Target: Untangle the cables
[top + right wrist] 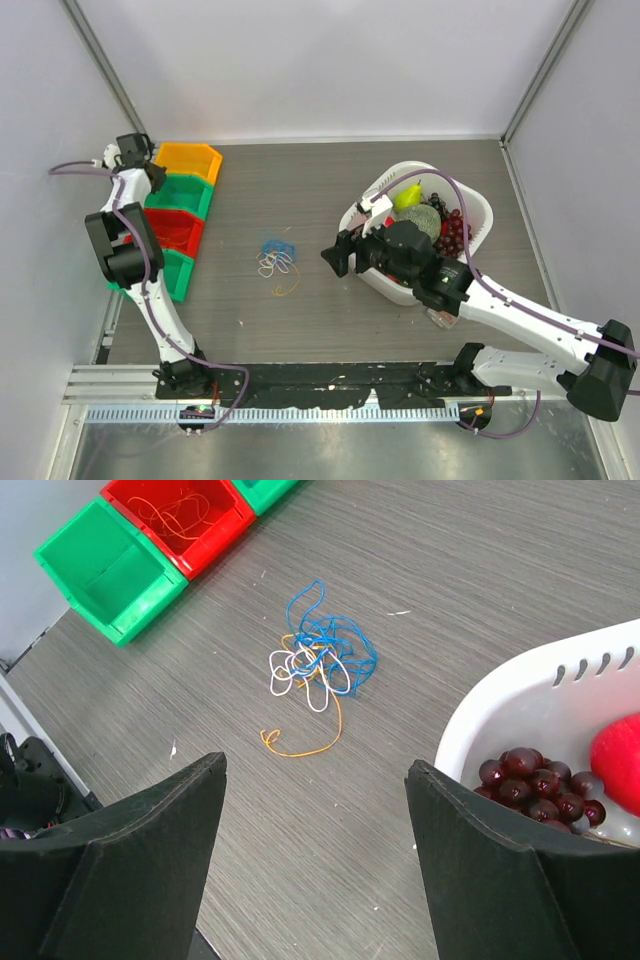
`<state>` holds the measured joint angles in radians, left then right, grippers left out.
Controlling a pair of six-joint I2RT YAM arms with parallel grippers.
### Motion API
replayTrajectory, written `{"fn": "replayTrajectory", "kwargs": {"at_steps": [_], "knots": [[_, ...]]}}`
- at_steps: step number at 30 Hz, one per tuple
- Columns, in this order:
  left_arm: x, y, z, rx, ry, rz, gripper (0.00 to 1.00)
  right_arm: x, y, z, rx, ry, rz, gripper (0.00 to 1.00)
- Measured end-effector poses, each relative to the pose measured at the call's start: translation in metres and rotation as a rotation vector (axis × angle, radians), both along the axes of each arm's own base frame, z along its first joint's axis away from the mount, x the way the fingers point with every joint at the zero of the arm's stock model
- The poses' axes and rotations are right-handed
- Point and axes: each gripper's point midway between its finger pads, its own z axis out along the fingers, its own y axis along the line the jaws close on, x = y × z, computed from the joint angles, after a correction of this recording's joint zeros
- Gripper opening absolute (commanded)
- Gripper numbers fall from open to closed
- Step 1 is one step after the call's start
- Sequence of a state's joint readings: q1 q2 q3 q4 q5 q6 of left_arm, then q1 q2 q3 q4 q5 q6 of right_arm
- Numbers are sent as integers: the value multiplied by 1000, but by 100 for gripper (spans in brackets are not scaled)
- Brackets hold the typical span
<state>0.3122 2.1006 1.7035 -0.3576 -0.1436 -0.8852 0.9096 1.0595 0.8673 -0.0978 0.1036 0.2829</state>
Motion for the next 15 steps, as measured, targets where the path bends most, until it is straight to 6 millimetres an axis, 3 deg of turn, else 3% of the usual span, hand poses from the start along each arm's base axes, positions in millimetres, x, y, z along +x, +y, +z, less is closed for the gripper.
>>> {"fn": "replayTrajectory", "kwargs": {"at_steps": [5,7,9,11,15], "knots": [[-6,-8,-24,51,86,31,0,3,6,-10,-13,17,8,77],[-8,-12,-26,68,103,34,18,2,8,-14,-21,29,15,77],[-8,-17,-27,86,116,28,44,2,9,-17,-23,38,20,77],[-14,-19,-27,102,138,24,60,1,10,-19,-25,47,26,77],[-38,-17,-9,125,177,33,74,-2,14,-29,-33,84,39,77]]}}
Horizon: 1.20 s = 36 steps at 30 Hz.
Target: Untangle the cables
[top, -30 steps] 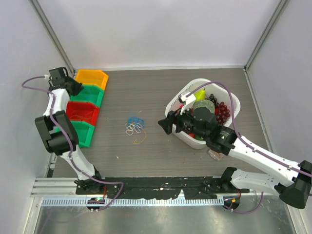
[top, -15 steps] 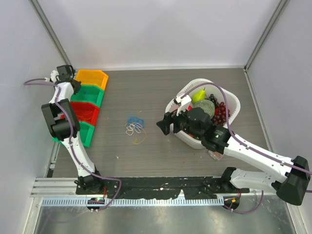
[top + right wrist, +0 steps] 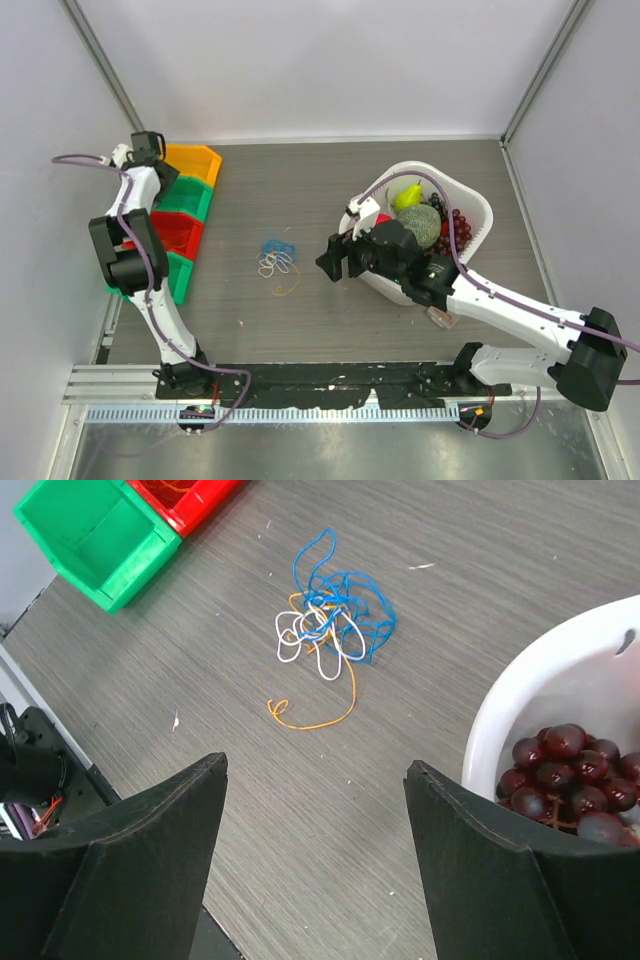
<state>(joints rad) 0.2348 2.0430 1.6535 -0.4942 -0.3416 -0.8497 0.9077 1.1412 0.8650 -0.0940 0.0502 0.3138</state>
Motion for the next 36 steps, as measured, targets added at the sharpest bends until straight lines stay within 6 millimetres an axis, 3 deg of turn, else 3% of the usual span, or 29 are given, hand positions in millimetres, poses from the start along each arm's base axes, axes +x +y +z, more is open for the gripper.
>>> {"fn": "replayTrajectory", "kwargs": {"at_steps": [1,4,6,8,11,14,17,20,22,25,29,32,36], "knots": [[-6,0,10,5,3,2,83,0,1,-3,-5,11,2,77],[-29,0,49,34,-9,-1,91,0,5,-11,-17,41,10,76],[-45,-3,75,46,-44,-2,87,2,11,-15,-25,60,13,75],[-68,-12,100,47,-81,-20,77,5,16,-19,-34,75,13,75],[-98,-42,120,-5,-157,-113,73,9,26,-25,-46,98,19,72],[-120,-100,110,-96,-198,-304,78,12,50,-30,-37,142,50,66],[-138,-193,79,-206,-177,-617,82,15,71,-37,-12,191,70,64],[-152,-261,50,-297,-104,-858,80,19,87,-48,-2,228,87,61],[-149,-274,36,-323,-73,-918,74,23,94,-56,-8,239,90,60],[-138,-279,14,-341,-27,-946,62,27,98,-64,-21,245,89,59],[-132,-281,-13,-351,30,-961,65,28,98,-65,-23,243,89,59],[-132,-287,-18,-361,35,-990,65,30,98,-65,-19,236,87,58],[-131,-299,-18,-360,22,-1031,30,31,96,-67,-20,236,84,58]]}}
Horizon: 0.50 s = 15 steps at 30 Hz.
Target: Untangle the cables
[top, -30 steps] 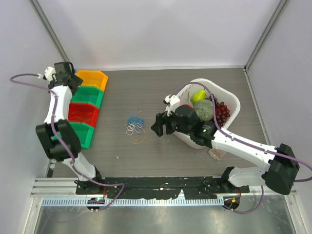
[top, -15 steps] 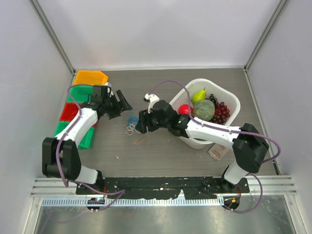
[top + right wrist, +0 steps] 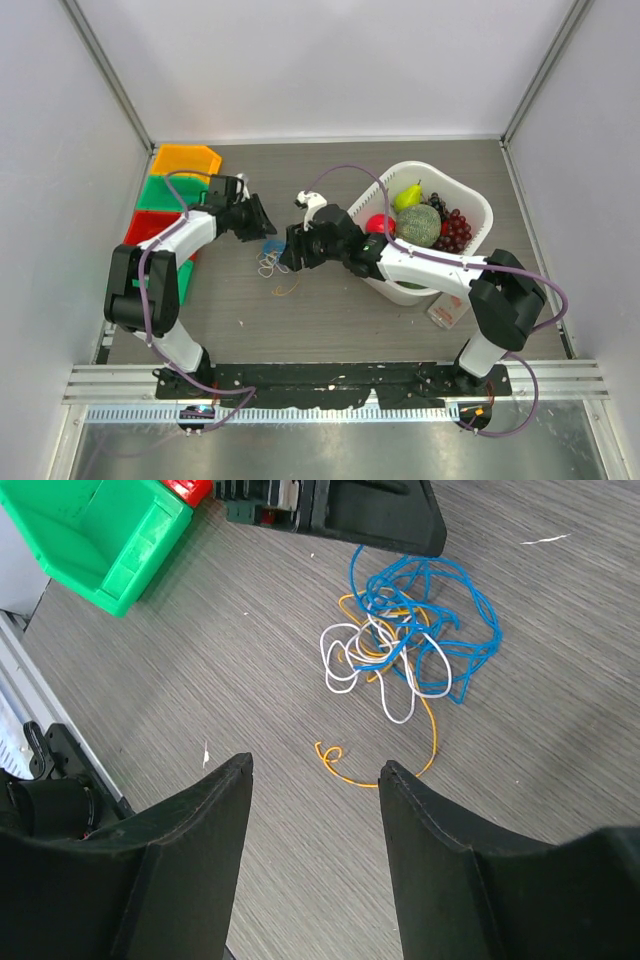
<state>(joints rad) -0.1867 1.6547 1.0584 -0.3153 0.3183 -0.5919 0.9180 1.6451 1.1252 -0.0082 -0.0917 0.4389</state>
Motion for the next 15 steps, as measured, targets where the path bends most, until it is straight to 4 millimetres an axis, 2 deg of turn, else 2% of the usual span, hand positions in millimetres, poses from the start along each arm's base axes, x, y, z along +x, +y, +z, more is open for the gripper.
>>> {"fn": "replayTrajectory", "kwargs": {"at_steps": [2,3,4,7,9,12,15], "knots": [[0,-4,0,1,-5,-8,15,1,-1,-1,-1,0,-2,58],[-1,-5,0,4,-7,-14,4,2,0,-2,0,-1,-4,58],[-1,-6,0,7,-9,-20,0,3,0,-3,0,-2,-3,58],[-5,-4,3,30,-15,-26,0,5,1,-11,-14,-1,-1,58],[-10,-1,13,37,-21,-20,0,8,1,-19,-26,1,-1,58],[-19,2,47,26,-61,-9,0,10,4,-27,-32,5,3,59],[-25,1,98,-11,-145,8,0,11,8,-27,-14,2,11,61]]}}
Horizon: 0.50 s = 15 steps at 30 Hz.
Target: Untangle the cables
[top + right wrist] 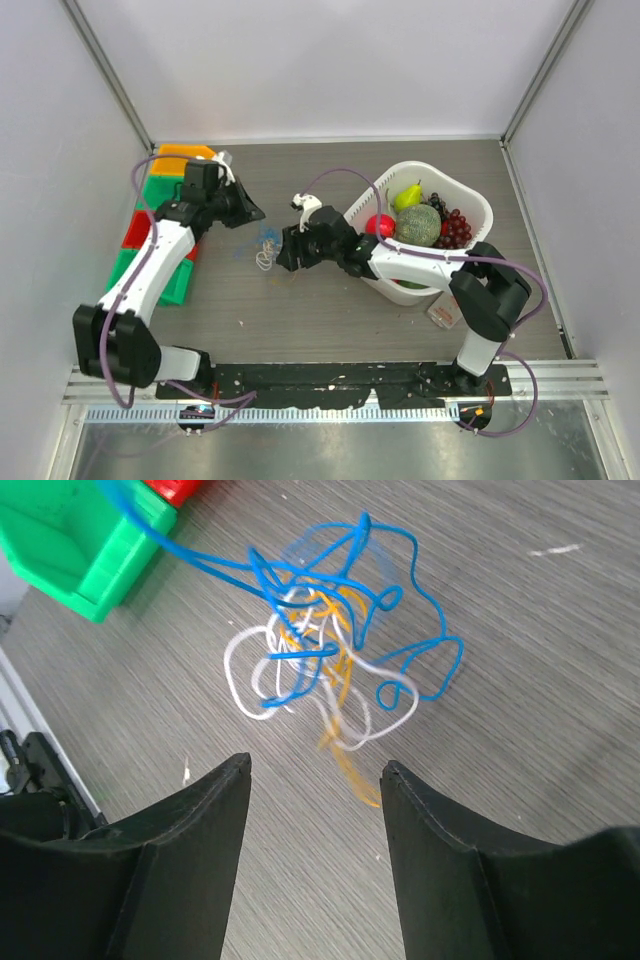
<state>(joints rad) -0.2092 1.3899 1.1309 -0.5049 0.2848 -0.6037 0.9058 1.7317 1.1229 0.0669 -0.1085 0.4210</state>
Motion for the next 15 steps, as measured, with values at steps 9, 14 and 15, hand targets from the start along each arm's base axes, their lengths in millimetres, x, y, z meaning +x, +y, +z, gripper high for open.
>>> {"fn": "replayTrajectory", "kwargs": {"at_steps": [9,14,15], "knots": [[-33,5,90,-89,-136,49,0,-5,18,19,122,-52,30,65],[-46,6,97,-114,-117,75,0,-9,27,36,183,-80,13,58],[-49,7,98,-118,-112,79,0,-8,28,41,197,-86,5,57]]}}
